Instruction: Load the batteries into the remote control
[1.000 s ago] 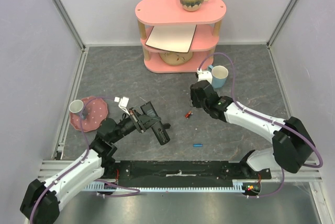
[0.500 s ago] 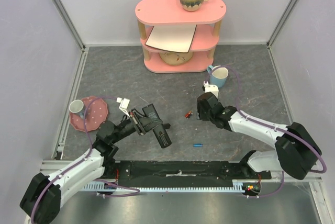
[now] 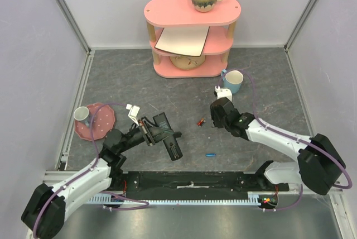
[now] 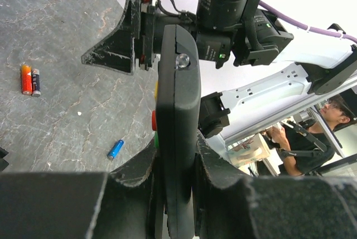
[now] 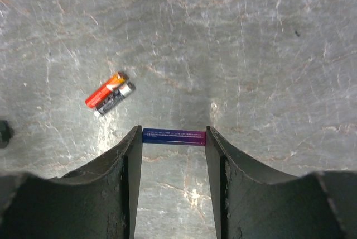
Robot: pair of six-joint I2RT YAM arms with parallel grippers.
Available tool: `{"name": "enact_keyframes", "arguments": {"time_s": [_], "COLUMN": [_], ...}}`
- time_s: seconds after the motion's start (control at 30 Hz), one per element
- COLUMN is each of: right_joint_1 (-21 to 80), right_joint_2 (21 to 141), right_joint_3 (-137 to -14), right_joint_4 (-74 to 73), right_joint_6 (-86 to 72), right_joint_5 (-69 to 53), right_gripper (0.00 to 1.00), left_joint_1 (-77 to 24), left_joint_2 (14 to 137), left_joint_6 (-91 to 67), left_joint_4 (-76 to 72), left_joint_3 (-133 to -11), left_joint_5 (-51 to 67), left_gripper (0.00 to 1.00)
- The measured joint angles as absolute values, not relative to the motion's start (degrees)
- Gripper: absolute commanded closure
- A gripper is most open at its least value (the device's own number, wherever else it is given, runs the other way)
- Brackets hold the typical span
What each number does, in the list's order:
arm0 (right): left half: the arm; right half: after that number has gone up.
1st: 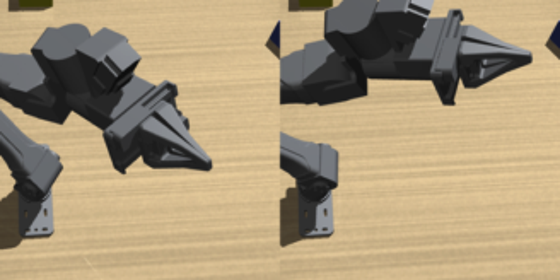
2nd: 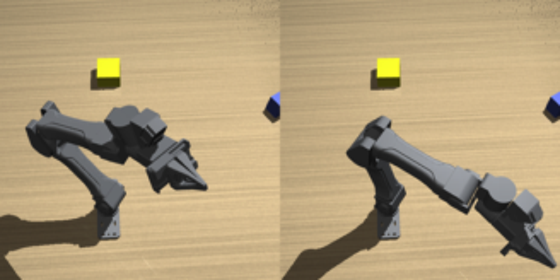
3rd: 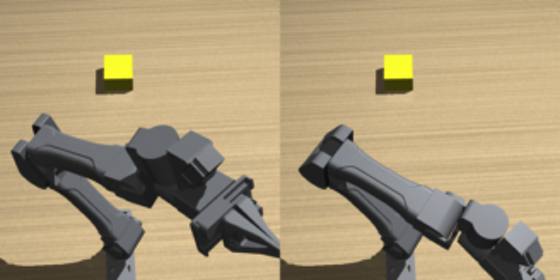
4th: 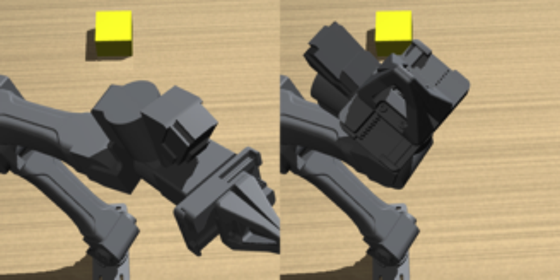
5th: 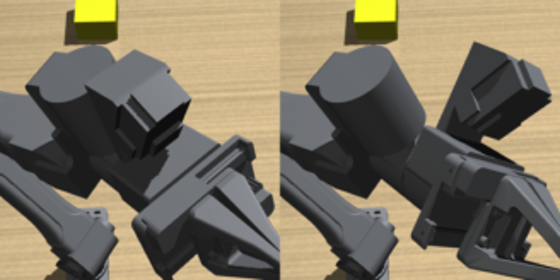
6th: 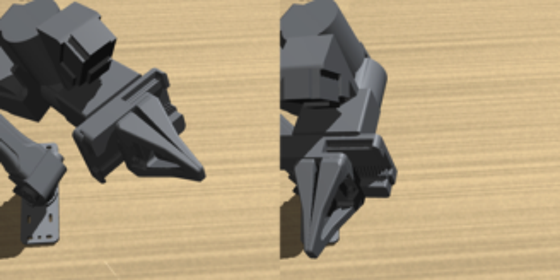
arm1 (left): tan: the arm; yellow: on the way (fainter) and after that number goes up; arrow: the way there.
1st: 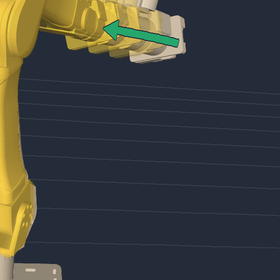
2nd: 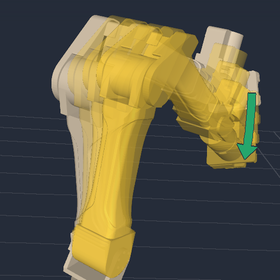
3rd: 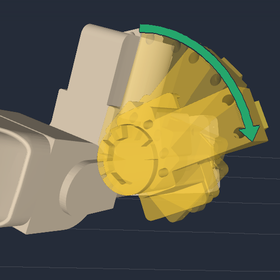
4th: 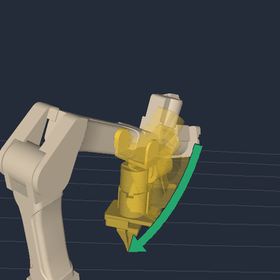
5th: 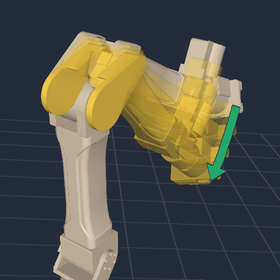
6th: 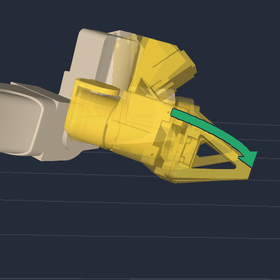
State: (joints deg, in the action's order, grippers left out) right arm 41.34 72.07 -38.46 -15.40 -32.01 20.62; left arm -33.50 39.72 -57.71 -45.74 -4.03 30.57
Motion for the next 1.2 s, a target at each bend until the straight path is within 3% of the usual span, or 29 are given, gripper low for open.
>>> {"name": "enact_keyframes", "arguments": {"time_s": [0.3, 0.77, 0.83, 0.97, 1.07, 1.13, 1.2], "right_joint_1": [41.3, 41.3, 41.1, 40.1, 39.9, 39.7, 39.7], "right_joint_2": [78.1, 81.1, 81.4, 84.2, 85.4, 86.2, 87.0], "right_joint_3": [-42.5, -40.4, -39.6, -39.1, -39.8, -40.5, -41.5], "right_joint_4": [-15.6, -15.6, -15.6, -15.9, -15.7, -16.0, -16.6], "right_joint_6": [-33.7, -69.1, -73.0, -78.0, -80.1, -80.5, -80.6], "right_joint_5": [22.1, 25.9, 26.9, 28.2, 29.3, 29.6, 29.7], "right_gripper": [1.00, 0.99, 0.91, 0.88, 0.79, 0.70, 0.54], "left_joint_1": [-33.5, -33.5, -33.5, -33.5, -33.5, -33.5, -33.5], "left_joint_2": [35.8, 31.1, 31.1, 31.1, 30.9, 30.7, 30.5], "left_joint_6": [-58.0, -58.0, -58.0, -58.0, -58.0, -58.0, -58.0], "left_joint_4": [-42.7, -35.5, -35.3, -35.0, -34.6, -34.2, -33.8], "left_joint_3": [-4.0, -3.1, -3.0, -3.0, -3.0, -3.0, -3.0], "left_joint_5": [30.1, 23.8, 23.2, 22.5, 22.5, 22.5, 22.5], "left_gripper": [0.98, 0.98, 0.98, 0.98, 0.98, 0.98, 0.98]}}
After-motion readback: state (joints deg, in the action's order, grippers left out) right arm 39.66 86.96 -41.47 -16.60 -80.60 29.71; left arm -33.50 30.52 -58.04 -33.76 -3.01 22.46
